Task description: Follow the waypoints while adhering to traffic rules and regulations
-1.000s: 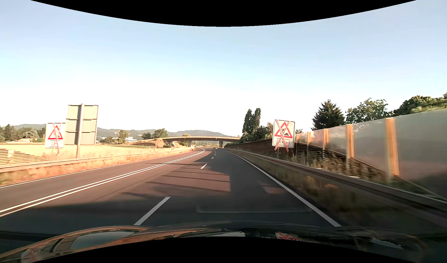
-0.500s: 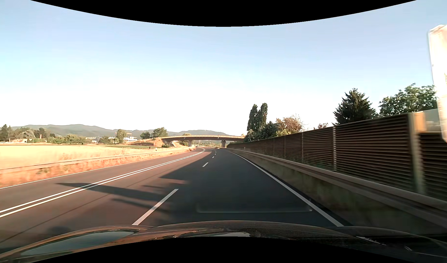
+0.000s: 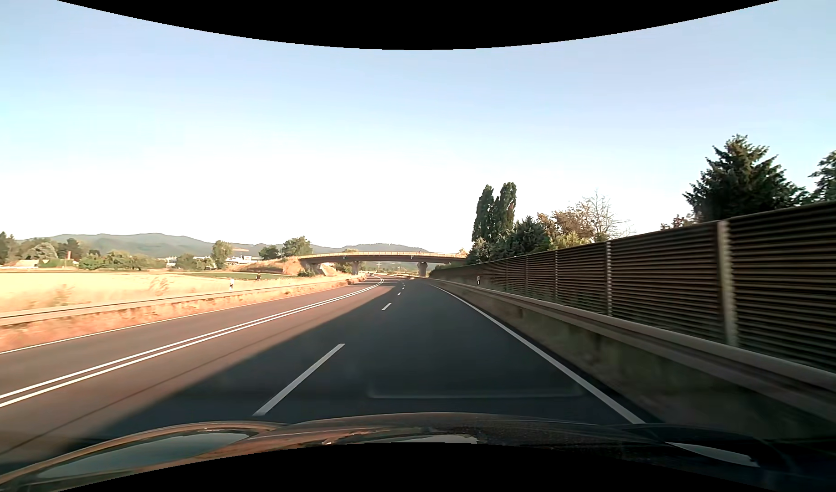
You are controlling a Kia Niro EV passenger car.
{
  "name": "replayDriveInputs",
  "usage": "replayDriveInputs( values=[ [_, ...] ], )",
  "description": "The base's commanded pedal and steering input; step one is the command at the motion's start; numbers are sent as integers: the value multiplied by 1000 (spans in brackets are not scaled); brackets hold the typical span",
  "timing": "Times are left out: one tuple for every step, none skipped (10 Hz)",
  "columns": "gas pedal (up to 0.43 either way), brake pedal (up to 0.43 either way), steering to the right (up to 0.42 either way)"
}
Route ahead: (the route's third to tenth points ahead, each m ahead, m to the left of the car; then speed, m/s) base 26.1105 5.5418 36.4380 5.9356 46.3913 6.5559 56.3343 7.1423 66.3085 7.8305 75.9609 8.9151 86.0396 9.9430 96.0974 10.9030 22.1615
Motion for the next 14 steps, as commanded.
replayDriveInputs(
  values=[
    [287,0,-6],
    [287,0,-6],
    [287,0,-7],
    [287,0,-7],
    [287,0,-7],
    [287,0,-6],
    [287,0,-6],
    [287,0,-6],
    [287,0,-6],
    [287,0,-6],
    [287,0,-6],
    [287,0,-6],
    [287,0,-6],
    [287,0,-6]
  ],
)
